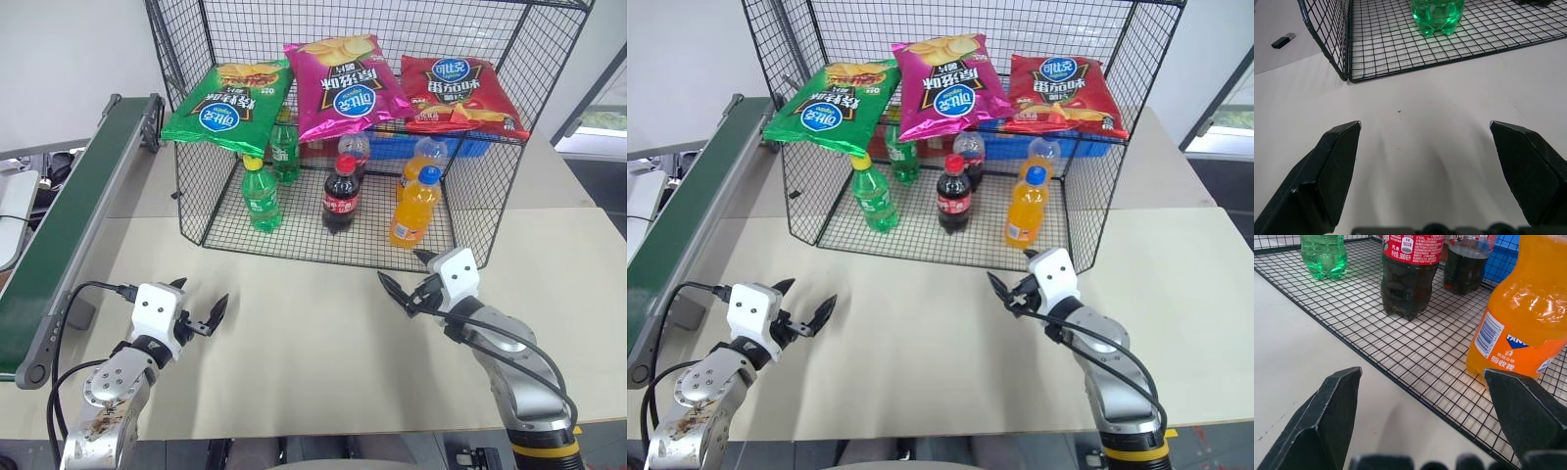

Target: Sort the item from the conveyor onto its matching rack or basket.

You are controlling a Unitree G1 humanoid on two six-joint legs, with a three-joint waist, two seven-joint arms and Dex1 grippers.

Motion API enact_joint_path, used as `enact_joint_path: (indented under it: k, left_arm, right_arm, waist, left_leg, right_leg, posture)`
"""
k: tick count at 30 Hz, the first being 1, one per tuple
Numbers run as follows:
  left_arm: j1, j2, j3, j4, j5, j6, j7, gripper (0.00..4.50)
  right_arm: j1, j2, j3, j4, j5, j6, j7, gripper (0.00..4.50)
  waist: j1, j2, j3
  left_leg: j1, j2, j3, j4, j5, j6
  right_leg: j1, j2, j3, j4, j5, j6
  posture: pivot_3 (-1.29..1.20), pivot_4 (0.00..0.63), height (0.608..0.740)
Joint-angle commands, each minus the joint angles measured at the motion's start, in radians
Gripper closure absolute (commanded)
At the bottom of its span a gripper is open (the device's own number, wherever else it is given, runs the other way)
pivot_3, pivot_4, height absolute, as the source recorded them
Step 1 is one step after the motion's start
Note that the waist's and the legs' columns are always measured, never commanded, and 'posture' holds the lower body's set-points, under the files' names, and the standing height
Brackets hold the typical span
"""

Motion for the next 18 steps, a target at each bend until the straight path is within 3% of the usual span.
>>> enact_joint_path:
  k: [1, 18]
  left_arm:
    - [-0.003, 0.023, 0.024, -0.023, -0.014, -0.013, -0.025, 0.00]
    - [-0.016, 0.052, 0.057, 0.001, -0.066, -0.040, -0.097, 0.00]
  right_arm:
    - [0.005, -0.021, -0.027, -0.024, 0.016, -0.037, 0.017, 0.10]
    - [0.002, -0.043, -0.053, -0.019, 0.025, -0.059, 0.053, 0.10]
  waist:
    - [0.000, 0.000, 0.000]
    - [0.000, 0.000, 0.000]
  left_leg:
    - [0.000, 0.000, 0.000, 0.000, 0.000, 0.000]
    - [0.000, 0.000, 0.000, 0.000, 0.000, 0.000]
  right_leg:
    - [0.000, 0.000, 0.000, 0.000, 0.000, 0.000]
    - [0.000, 0.000, 0.000, 0.000, 0.000, 0.000]
  posture:
    - [0.00, 0.150, 0.740]
    - [0.00, 0.150, 0.740]
